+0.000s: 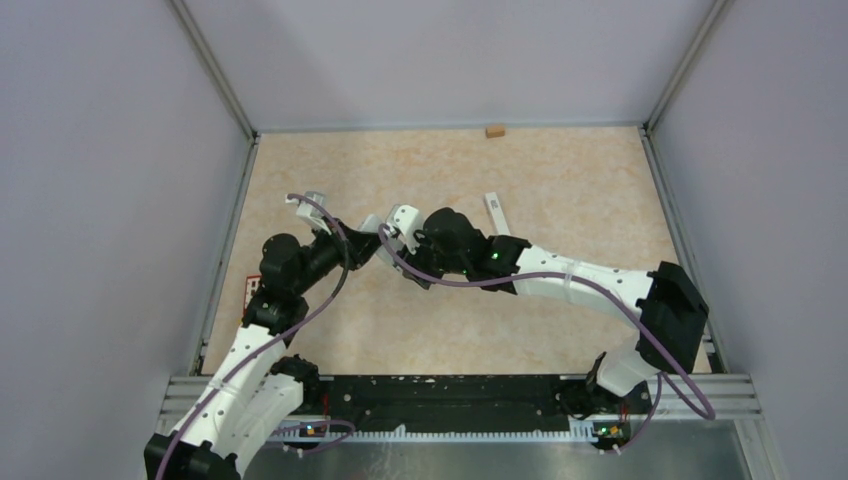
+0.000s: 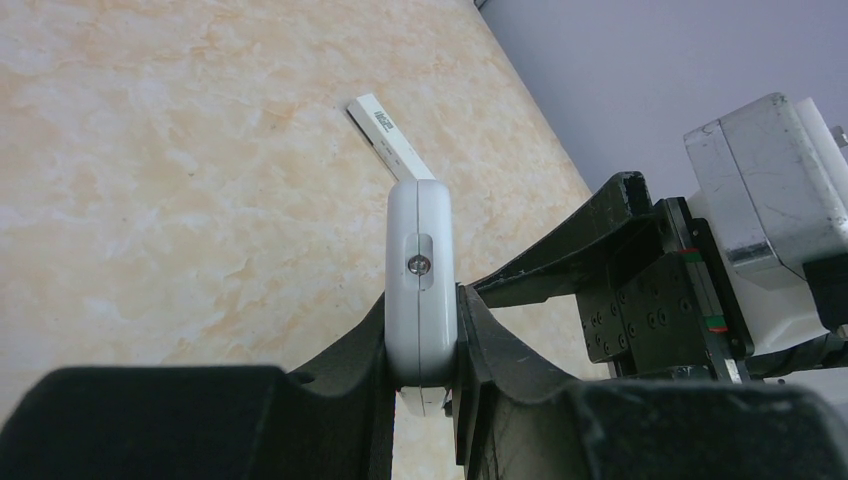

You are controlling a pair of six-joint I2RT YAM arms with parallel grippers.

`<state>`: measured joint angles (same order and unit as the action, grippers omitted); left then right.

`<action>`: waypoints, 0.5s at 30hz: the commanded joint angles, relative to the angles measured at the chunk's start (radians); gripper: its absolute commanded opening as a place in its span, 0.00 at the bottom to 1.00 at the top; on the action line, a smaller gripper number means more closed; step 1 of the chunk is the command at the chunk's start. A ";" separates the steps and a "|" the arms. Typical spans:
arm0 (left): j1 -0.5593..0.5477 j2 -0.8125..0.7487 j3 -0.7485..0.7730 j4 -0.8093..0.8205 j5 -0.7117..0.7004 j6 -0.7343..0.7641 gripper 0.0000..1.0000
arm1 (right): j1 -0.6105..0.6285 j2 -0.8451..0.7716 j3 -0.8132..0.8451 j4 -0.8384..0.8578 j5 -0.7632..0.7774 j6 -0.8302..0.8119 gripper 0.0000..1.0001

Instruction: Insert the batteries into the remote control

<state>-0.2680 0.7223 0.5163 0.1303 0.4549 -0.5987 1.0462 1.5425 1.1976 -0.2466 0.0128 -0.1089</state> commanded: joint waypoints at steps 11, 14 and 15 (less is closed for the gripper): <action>-0.002 0.006 0.027 0.021 -0.019 0.005 0.00 | 0.000 -0.005 0.036 0.053 -0.042 0.000 0.43; -0.002 -0.001 0.024 0.022 -0.009 0.008 0.00 | 0.000 0.014 0.057 0.027 -0.035 0.001 0.43; -0.002 -0.004 0.023 0.024 -0.004 0.010 0.00 | 0.001 0.017 0.061 0.023 -0.035 0.001 0.43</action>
<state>-0.2684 0.7311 0.5163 0.1104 0.4335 -0.5991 1.0462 1.5429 1.1992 -0.2295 -0.0170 -0.1093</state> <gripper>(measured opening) 0.256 0.487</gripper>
